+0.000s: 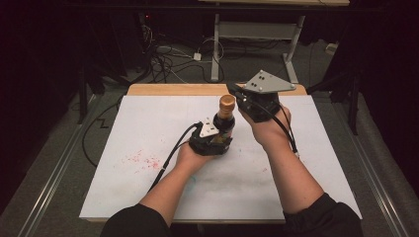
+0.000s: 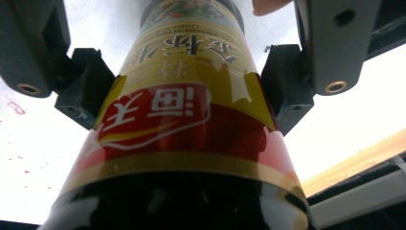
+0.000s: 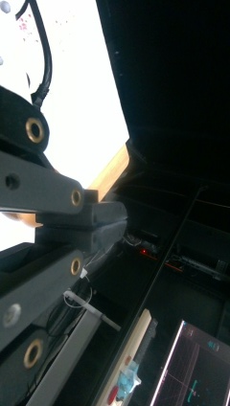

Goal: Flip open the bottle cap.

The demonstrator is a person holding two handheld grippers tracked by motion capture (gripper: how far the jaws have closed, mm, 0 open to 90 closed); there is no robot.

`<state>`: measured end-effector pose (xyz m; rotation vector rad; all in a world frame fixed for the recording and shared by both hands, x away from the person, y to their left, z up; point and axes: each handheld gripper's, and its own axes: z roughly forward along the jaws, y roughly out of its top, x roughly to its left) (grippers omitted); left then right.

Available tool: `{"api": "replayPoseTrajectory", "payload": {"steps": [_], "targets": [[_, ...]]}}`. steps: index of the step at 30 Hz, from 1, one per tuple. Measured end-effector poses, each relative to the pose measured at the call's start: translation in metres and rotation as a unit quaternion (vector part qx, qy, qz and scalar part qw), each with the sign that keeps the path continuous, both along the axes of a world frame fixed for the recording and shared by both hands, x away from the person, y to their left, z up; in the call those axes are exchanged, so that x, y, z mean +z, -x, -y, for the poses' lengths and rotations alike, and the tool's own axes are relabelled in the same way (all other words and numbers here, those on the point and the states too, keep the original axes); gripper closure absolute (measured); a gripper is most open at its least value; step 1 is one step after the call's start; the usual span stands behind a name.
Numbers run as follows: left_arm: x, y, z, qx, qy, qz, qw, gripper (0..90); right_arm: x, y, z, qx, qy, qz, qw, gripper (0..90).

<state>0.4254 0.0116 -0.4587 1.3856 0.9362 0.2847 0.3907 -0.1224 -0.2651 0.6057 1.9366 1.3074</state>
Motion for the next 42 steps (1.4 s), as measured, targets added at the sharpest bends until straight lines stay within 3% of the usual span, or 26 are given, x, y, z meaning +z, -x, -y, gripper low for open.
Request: {"api": "replayPoseTrajectory", "payload": {"steps": [2, 4, 9, 13, 28, 42], "targets": [[-0.001, -0.002, -0.006, -0.003, 0.017, -0.007, 0.9998, 29.0, -0.003, -0.001, 0.002, -0.009, 0.006, -0.003, 0.9999, 90.0], [-0.001, 0.0, -0.004, -0.005, 0.011, 0.001, 0.9999, 28.8, -0.014, -0.004, 0.006, -0.017, 0.013, -0.017, 0.9996, 90.0], [-0.002, -0.001, -0.005, -0.006, 0.015, 0.0, 0.9999, 28.5, -0.044, -0.011, 0.016, -0.022, 0.025, -0.056, 0.9979, 90.0], [-0.002, -0.001, -0.005, -0.006, 0.018, 0.0, 0.9998, 28.5, -0.056, -0.01, 0.016, -0.016, 0.038, -0.067, 0.9969, 90.0], [-0.003, -0.001, -0.005, -0.004, 0.018, 0.001, 0.9998, 28.4, -0.048, -0.006, 0.007, -0.01, 0.047, -0.051, 0.9976, 90.0], [-0.003, -0.001, -0.005, -0.002, 0.022, -0.001, 0.9998, 28.5, -0.048, -0.006, 0.005, -0.011, 0.028, -0.051, 0.9983, 90.0]]}}
